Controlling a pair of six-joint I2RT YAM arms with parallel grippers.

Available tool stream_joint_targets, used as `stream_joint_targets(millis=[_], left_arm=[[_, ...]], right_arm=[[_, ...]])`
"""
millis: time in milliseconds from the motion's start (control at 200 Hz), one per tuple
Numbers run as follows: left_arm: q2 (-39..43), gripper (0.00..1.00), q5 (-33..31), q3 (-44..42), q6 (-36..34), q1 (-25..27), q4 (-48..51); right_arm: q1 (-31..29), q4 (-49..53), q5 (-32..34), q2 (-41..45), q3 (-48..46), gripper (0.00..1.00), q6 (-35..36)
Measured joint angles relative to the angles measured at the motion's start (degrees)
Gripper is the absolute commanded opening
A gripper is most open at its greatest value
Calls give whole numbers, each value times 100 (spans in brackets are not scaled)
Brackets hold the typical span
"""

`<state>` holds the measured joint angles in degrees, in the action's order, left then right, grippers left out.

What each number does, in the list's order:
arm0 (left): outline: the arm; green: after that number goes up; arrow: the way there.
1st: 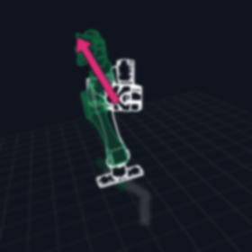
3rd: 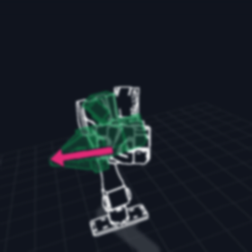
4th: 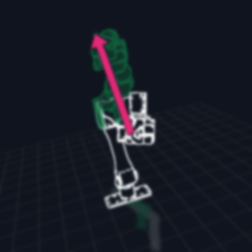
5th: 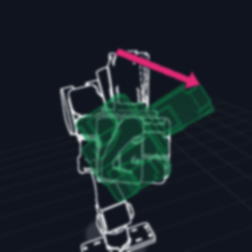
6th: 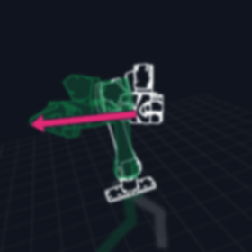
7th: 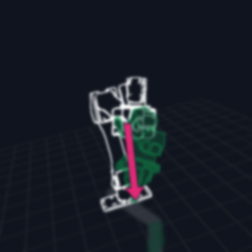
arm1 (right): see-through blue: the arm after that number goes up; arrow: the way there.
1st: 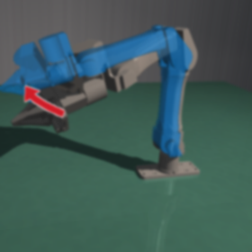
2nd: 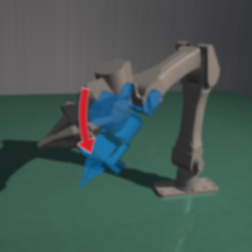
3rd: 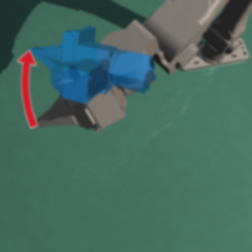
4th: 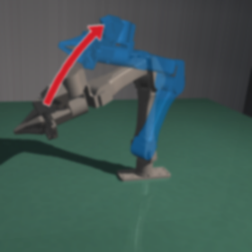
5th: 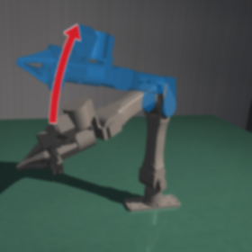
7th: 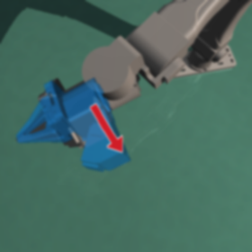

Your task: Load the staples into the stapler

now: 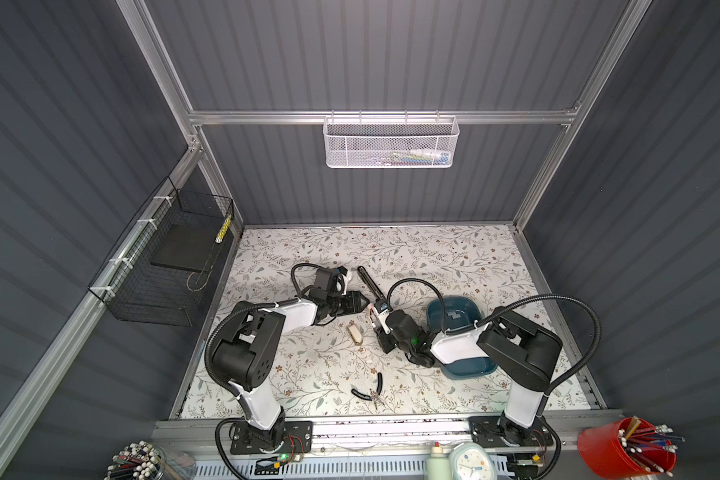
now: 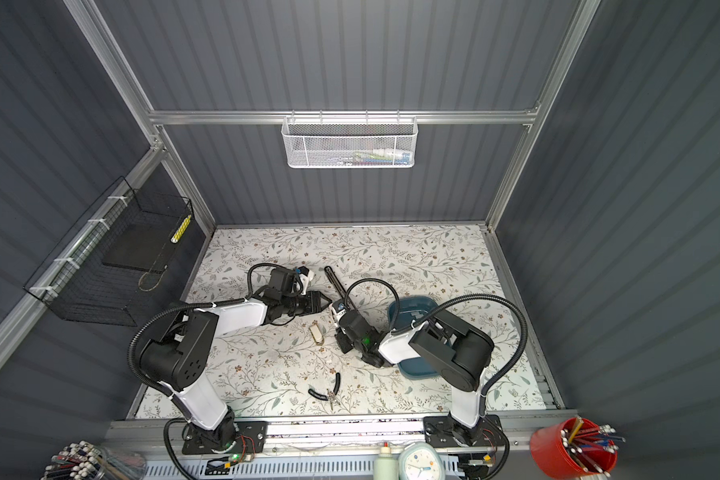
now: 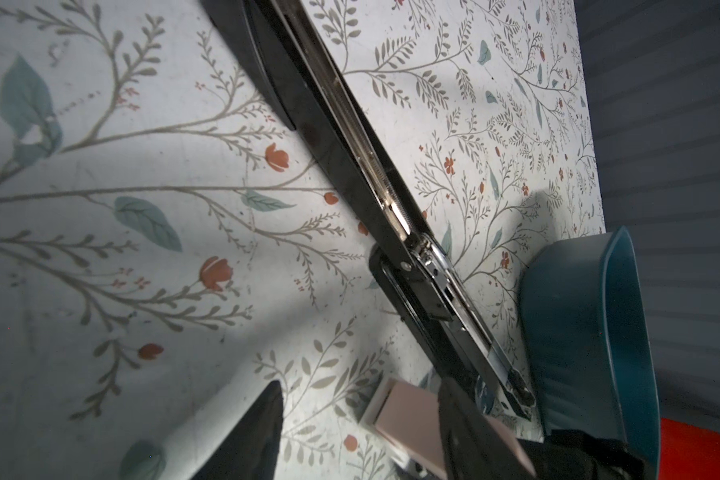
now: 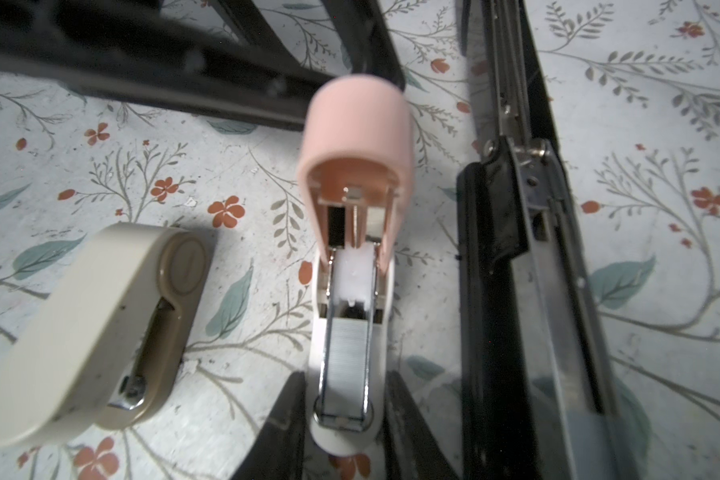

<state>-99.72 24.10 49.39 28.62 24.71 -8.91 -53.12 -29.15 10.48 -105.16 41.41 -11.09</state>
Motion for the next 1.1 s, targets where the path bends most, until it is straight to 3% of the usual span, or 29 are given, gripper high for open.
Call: stream_joint_targets(millis=[435,720,841,1101], left_arm=[[435,63,-22,-404,-317,247,118],[396,62,-55,-356,-402,302,278],[326,61,-81,-326,-411,299,334],[323,61,-146,-326,-428,299,376]], right_arm=[[0,-9,-2,-50,52,23,2],[0,-11,-2,-52,52,36,2],[0,-136,7,17,-87,52,-44],[-7,-153,-116,579,-315,61,-92]])
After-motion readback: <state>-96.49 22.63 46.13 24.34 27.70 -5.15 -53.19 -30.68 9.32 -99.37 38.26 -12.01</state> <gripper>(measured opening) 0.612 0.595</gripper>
